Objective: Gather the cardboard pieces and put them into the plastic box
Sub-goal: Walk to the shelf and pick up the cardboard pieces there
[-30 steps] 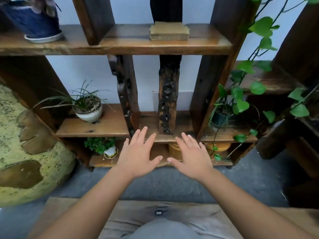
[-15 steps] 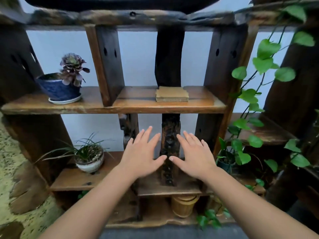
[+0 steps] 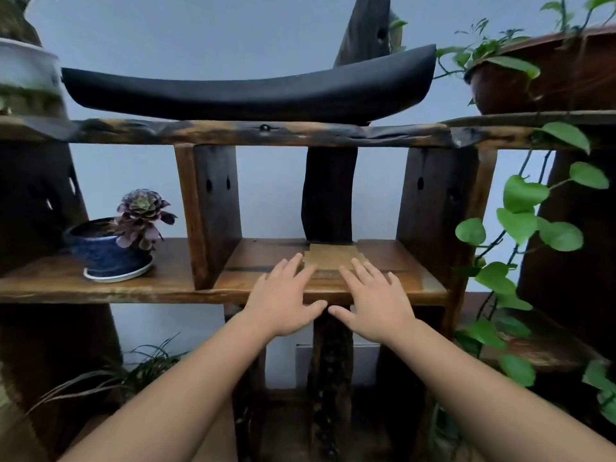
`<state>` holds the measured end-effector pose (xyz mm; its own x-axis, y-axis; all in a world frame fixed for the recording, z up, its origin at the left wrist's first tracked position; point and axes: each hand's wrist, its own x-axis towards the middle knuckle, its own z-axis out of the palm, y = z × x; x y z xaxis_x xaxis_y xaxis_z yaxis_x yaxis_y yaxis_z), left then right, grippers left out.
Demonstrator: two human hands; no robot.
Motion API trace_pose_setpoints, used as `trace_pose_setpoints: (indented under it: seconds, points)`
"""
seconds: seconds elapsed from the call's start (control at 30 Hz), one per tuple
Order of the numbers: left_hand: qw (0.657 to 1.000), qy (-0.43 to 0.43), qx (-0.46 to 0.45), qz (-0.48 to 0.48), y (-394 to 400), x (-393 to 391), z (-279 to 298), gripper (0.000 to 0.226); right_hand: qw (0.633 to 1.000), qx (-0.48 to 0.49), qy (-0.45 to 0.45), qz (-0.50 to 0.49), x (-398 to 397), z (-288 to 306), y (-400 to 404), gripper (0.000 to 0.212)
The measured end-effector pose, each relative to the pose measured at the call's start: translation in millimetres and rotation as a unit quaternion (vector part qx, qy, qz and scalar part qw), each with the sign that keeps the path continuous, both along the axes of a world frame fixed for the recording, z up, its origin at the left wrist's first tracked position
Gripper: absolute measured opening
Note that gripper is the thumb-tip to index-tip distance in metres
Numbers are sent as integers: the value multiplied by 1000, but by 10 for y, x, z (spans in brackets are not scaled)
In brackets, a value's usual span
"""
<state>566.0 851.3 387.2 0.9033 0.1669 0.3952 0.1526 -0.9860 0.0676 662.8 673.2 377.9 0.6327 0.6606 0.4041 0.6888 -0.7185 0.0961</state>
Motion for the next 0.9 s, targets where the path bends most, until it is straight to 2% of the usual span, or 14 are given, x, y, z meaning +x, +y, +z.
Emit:
trace_pose_setpoints:
  seconds: [0.2, 0.33, 0.43, 0.5, 0.7, 0.77, 0.83, 0.9]
  points:
    - [992, 47, -112, 11, 313, 621, 1, 82, 997, 1, 63, -45, 609, 97, 214, 83]
    - [971, 63, -229, -1, 438, 974, -90, 78, 983, 47, 162, -78, 902, 63, 346, 73]
    - [980, 81, -183, 22, 480, 1195, -150, 69, 969, 62, 222, -90, 1064, 7, 448, 62]
    - [986, 95, -137, 22, 515, 1298, -147, 63, 968, 63, 226, -92, 1131, -7, 505, 59]
    - [989, 101, -110, 25, 647, 1444, -140, 59, 964, 76, 242, -84, 1262, 102, 649, 61]
    - [989, 96, -104, 27, 659, 1458, -157, 59, 943, 113, 295, -103, 1305, 199, 706, 73]
    - [990, 89, -106, 25, 656, 1461, -162, 60, 897, 180, 379, -139, 1351, 325, 724, 88]
    - [990, 79, -111, 24, 648, 1453, -164, 60, 855, 236, 432, -166, 1384, 416, 715, 88]
